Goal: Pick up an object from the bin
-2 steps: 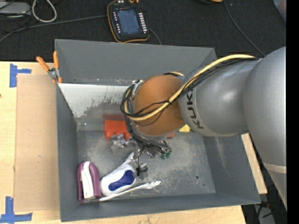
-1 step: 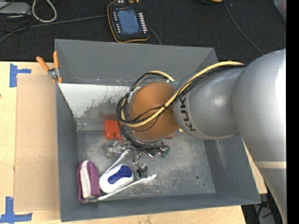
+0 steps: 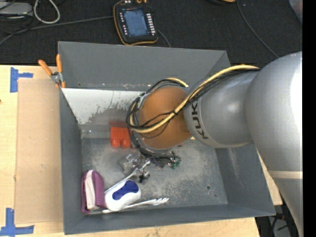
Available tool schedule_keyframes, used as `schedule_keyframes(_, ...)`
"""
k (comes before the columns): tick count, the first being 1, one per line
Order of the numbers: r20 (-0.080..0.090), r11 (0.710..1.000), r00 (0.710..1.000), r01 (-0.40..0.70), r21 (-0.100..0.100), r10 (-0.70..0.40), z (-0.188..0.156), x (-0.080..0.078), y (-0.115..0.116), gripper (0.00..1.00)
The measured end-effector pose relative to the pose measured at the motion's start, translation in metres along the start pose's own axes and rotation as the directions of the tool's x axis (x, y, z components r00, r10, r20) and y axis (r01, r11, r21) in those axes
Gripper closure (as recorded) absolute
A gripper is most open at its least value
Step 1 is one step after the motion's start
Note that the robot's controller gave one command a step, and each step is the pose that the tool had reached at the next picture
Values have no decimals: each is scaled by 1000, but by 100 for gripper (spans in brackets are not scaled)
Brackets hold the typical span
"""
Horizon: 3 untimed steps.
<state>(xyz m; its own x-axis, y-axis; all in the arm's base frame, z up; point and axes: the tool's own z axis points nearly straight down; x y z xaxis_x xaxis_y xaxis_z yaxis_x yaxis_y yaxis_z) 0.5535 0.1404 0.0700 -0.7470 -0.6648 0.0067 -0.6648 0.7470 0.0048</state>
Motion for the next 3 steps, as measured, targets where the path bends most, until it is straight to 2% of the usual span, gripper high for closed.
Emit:
schedule_keyframes(1,0,1000,1000,-1,0,1,0,0,0,100)
schedule_keyframes(2,-4,1000,1000,-2,-2,2,-15,2,1,100)
schedule_keyframes(3,-3,1000,1000,-2,-3,2,-43,1,2,100)
